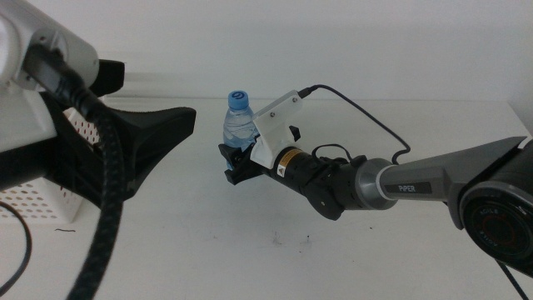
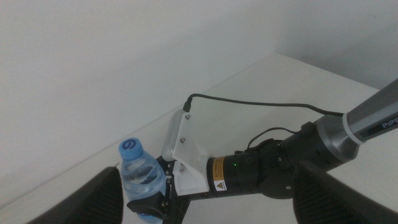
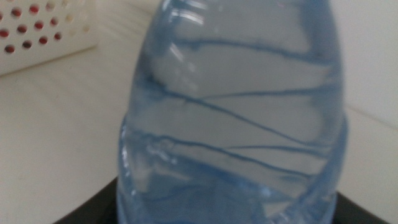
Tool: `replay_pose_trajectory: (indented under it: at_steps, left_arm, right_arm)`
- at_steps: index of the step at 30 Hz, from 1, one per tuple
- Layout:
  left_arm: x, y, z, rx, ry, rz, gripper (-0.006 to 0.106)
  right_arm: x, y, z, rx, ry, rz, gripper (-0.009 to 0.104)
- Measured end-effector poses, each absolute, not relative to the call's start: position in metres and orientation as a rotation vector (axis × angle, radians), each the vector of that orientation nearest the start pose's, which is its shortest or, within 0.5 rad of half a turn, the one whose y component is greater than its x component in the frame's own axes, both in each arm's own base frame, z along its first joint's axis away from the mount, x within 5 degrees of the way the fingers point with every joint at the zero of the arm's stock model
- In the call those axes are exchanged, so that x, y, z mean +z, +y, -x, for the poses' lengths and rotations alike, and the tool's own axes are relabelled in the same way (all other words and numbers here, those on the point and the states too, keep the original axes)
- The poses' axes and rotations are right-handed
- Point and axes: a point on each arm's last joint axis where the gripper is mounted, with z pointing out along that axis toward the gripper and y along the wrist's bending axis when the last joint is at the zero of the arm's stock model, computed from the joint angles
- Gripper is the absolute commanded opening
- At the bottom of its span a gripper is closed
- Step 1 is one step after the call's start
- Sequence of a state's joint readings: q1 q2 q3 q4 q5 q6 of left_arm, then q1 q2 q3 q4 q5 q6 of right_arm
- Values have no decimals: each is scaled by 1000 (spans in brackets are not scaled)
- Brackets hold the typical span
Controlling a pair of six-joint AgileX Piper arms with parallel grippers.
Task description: Use arms to grab the bottles and put them into the dustbin to the left of the table.
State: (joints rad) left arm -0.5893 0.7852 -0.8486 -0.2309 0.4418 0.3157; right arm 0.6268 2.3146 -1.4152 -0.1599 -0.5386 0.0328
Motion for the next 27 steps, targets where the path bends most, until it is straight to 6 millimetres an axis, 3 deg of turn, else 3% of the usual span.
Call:
replay_pose_trajectory:
  at_steps: [3, 6, 7, 8, 11, 17, 27]
  left_arm:
    - [384, -96, -127, -426, 1735, -702, 94]
    - [384, -96, -127, -426, 1735, -702, 94]
    - [384, -96, -127, -426, 1735, -702, 94]
    - [384, -96, -127, -426, 1735, -702, 94]
    - [384, -96, -127, -426, 1735, -702, 94]
    - [384, -96, -127, -426, 1735, -702, 94]
    - [384, -96, -127, -427, 1735, -704, 94]
  right_arm:
    - [111, 298, -397, 440, 1724, 724, 5]
    - [110, 298, -398, 443, 1717, 719, 22]
    - [110, 298, -398, 443, 1718, 719, 32]
    - [110, 298, -398, 443, 1719, 717, 53]
    - [108, 300, -396, 442, 1734, 724, 91]
    - [120, 295, -384, 413, 1827, 761, 91]
    - [167, 241, -312, 397, 1896, 778, 90]
